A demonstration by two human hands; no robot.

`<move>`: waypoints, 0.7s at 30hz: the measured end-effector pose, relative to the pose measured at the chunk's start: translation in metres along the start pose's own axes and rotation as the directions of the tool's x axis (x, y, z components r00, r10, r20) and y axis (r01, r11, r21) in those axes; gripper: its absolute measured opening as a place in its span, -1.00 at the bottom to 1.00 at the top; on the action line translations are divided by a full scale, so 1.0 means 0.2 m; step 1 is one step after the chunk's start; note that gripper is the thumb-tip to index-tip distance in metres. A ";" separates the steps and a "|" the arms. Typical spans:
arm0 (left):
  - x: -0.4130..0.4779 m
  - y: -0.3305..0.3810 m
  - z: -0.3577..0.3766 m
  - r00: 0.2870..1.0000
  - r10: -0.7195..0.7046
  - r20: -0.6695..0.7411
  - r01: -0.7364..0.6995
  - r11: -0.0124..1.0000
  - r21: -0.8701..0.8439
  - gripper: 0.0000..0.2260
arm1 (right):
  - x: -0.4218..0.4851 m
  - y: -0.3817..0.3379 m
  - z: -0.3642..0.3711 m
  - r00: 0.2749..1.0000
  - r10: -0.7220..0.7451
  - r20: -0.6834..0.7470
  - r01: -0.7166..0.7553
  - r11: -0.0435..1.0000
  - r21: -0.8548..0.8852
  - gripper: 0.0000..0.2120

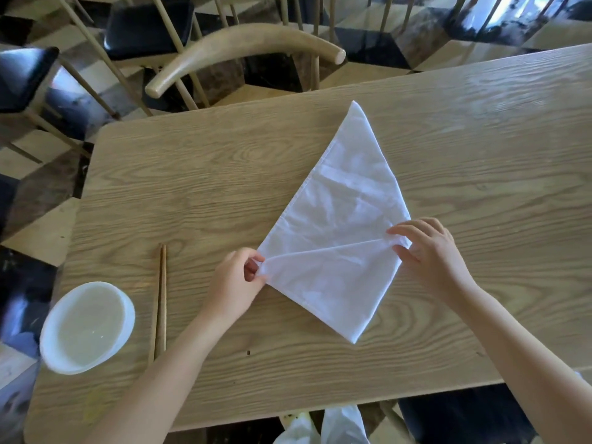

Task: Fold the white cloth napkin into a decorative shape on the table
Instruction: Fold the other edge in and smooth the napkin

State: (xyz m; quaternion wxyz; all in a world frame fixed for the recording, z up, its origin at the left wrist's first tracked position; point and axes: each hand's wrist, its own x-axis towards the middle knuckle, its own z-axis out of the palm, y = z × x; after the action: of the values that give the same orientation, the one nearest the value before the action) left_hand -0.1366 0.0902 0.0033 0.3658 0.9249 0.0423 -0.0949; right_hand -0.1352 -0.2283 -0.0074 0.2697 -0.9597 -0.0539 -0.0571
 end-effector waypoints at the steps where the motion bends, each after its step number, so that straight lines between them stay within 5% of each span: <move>1: 0.01 0.00 -0.01 1.000 0.000 0.023 0.000 1.000 -0.001 -0.78 | 0.01 0.01 0.01 0.999 0.040 0.005 -0.040 0.999 -0.007 -0.76; 10: 0.12 0.02 -0.08 0.982 -0.111 0.152 0.123 0.990 -0.072 -0.99 | 0.12 0.09 -0.06 0.966 0.172 0.193 -0.184 0.982 0.046 -0.93; 14: 0.15 0.01 -0.10 0.968 -0.167 0.186 0.179 0.983 -0.047 -0.90 | 0.15 0.11 -0.08 0.960 0.153 0.236 -0.170 0.984 0.054 -0.95; 21: 0.17 0.00 -0.04 0.988 -0.094 0.125 0.076 0.987 0.141 -0.93 | 0.14 0.11 -0.02 0.964 0.182 0.192 -0.173 0.983 -0.065 -0.96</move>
State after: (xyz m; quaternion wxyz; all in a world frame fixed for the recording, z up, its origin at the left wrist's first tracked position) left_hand -0.1022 0.0957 0.0028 0.2999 0.9366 0.0509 -0.1738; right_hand -0.1061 -0.2466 -0.0106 0.2440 -0.9678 0.0072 0.0613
